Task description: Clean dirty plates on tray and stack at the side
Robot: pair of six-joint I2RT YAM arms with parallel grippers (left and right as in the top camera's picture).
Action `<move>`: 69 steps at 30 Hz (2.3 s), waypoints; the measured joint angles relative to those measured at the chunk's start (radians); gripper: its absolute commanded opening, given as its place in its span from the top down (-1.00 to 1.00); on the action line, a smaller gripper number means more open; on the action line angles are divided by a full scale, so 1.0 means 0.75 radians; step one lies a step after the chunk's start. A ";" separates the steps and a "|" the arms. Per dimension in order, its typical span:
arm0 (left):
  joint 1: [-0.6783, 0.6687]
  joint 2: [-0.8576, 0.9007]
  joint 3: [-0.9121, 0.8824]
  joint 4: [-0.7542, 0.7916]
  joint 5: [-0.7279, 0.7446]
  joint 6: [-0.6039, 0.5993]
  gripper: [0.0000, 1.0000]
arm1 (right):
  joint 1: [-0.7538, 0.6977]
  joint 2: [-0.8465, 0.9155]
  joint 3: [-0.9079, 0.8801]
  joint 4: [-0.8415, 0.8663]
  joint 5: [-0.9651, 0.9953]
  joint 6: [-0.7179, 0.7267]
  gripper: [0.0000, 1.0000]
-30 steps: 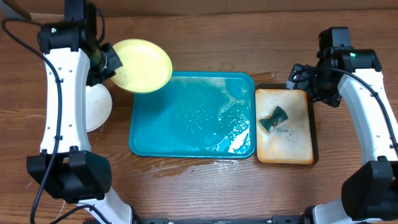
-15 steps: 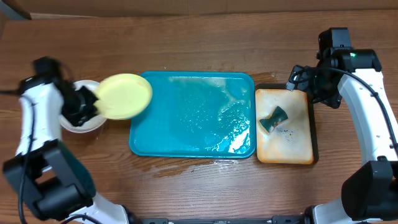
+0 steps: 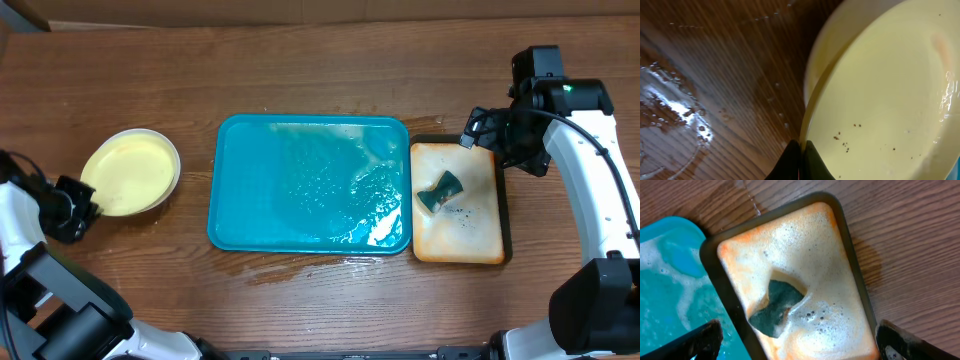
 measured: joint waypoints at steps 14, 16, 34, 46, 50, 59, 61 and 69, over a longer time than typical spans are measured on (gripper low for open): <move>0.006 0.010 -0.020 0.096 -0.034 -0.002 0.62 | 0.000 0.000 0.000 -0.018 0.000 0.000 -1.00; -0.013 0.010 -0.020 0.111 -0.033 -0.002 0.21 | 0.000 0.000 0.000 -0.021 0.000 0.000 -1.00; -0.292 0.010 -0.018 0.151 0.019 -0.022 -0.29 | 0.001 0.000 0.064 -0.053 0.051 -0.073 -1.00; -0.673 -0.115 0.141 -0.029 -0.131 0.038 -0.30 | 0.001 -0.374 0.347 0.030 0.098 -0.141 -1.00; -0.767 -0.266 0.165 -0.046 -0.212 0.038 -0.35 | 0.001 -0.520 0.351 0.040 0.100 -0.155 -1.00; -0.854 -0.513 0.173 -0.096 -0.264 0.039 -0.46 | 0.001 -0.764 0.351 -0.126 0.104 -0.171 -1.00; -0.854 -0.540 0.173 -0.112 -0.270 0.039 -0.47 | 0.001 -0.819 0.351 -0.165 0.106 -0.173 -1.00; -0.854 -0.636 0.173 -0.204 -0.275 0.039 -0.54 | 0.001 -0.916 0.354 -0.362 0.136 -0.174 -1.00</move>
